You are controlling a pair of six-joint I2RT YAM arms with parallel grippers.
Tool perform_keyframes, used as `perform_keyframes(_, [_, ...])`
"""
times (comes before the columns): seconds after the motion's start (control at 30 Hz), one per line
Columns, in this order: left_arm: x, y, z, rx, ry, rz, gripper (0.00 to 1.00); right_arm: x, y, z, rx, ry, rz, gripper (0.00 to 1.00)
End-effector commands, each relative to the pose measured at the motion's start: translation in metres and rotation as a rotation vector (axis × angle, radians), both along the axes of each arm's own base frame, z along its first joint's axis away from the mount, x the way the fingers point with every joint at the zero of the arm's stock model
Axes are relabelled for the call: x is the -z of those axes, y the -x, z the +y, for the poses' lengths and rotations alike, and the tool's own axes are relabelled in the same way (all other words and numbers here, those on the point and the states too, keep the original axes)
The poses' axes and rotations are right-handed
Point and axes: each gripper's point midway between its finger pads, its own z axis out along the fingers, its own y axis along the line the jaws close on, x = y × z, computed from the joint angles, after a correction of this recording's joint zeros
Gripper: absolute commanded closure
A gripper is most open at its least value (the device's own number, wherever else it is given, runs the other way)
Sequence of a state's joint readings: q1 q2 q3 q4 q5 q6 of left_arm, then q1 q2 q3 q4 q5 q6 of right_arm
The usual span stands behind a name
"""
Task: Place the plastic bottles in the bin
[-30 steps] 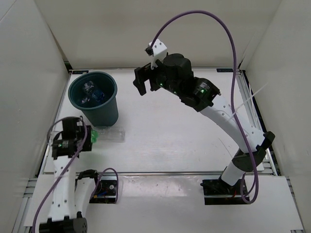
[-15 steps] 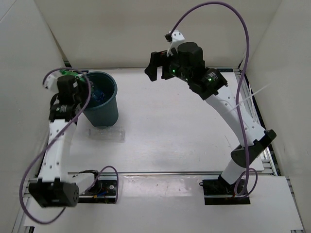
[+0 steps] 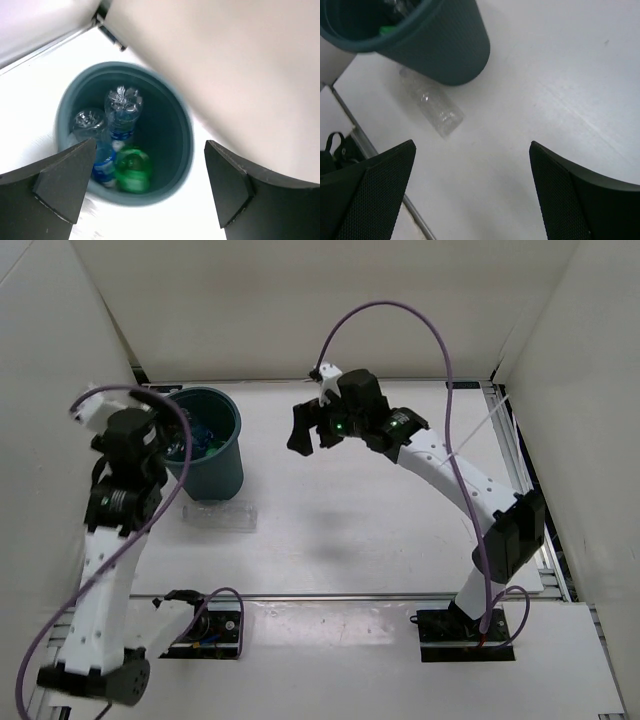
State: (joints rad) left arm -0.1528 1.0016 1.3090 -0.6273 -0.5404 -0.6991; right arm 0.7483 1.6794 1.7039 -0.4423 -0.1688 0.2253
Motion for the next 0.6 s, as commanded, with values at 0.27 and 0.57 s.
perform_keyframes(0.27, [0.131, 0.135, -0.003, -0.302, 0.736, 0.031, 0.0, 0.019, 0.018, 0.017, -0.092, -0.06, 0.11, 0.08])
perform_keyframes(0.57, [0.219, 0.101, -0.035, -0.17, 1.005, -0.118, 0.0, -0.045, 0.045, -0.023, -0.038, -0.088, 0.019, 0.06])
